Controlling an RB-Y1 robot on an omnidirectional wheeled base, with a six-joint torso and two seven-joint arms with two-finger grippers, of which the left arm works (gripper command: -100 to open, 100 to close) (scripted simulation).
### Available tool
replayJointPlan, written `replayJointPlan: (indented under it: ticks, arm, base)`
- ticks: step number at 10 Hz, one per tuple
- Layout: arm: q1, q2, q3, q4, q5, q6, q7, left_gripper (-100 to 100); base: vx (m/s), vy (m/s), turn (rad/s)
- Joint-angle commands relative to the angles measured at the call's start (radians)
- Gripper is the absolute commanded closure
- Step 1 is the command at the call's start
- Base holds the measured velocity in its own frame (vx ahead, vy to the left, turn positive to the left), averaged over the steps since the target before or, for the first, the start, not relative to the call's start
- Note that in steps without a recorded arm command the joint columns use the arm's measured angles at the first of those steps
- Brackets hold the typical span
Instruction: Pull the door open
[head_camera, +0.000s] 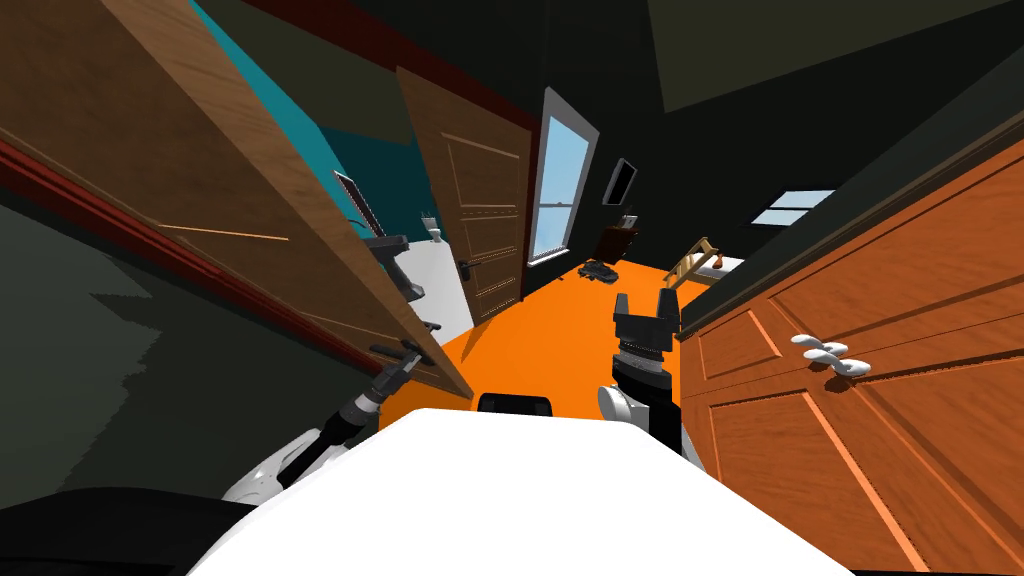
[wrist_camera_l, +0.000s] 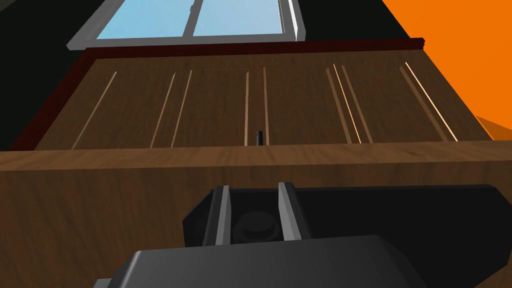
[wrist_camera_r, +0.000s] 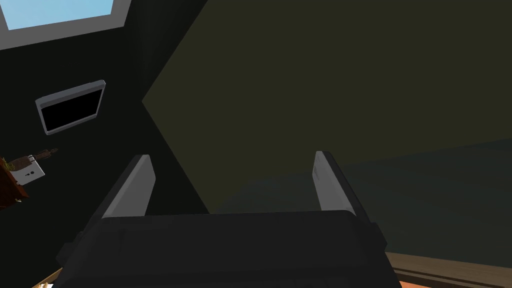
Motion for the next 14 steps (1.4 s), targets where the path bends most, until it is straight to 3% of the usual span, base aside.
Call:
replayJointPlan:
  ticks: [1, 3, 4, 5, 9, 10, 11, 14]
  arm:
    - [-0.002, -0.010, -0.011, 0.005, -0.009, -0.031, -0.002, 100]
    - [-0.003, -0.014, -0.014, 0.018, -0.014, -0.053, -0.002, 100]
    - [0.019, -0.002, 0.015, 0.029, 0.012, -0.021, 0.009, -100]
    - [0.019, -0.002, 0.015, 0.029, 0.012, -0.021, 0.009, -100]
    - [0.054, 0.018, 0.064, 0.069, 0.058, 0.016, 0.035, -100]
    - [0.053, 0.015, 0.058, 0.064, 0.051, 0.005, 0.030, -100]
    - [0.038, 0.010, 0.064, 0.071, 0.056, 0.025, 0.034, -100]
    - [0.016, 0.002, 0.070, 0.077, 0.062, 0.050, 0.036, -100]
  base:
    - [0.053, -0.052, -0.033]
    - [0.043, -0.078, -0.042]
    - [-0.071, 0.013, 0.235]
    - [-0.119, 0.088, 0.152]
    - [-0.133, 0.137, 0.166]
    - [-0.066, 0.058, 0.019]
    - [0.136, -0.022, -0.108]
    - [0.205, -0.050, -0.081]
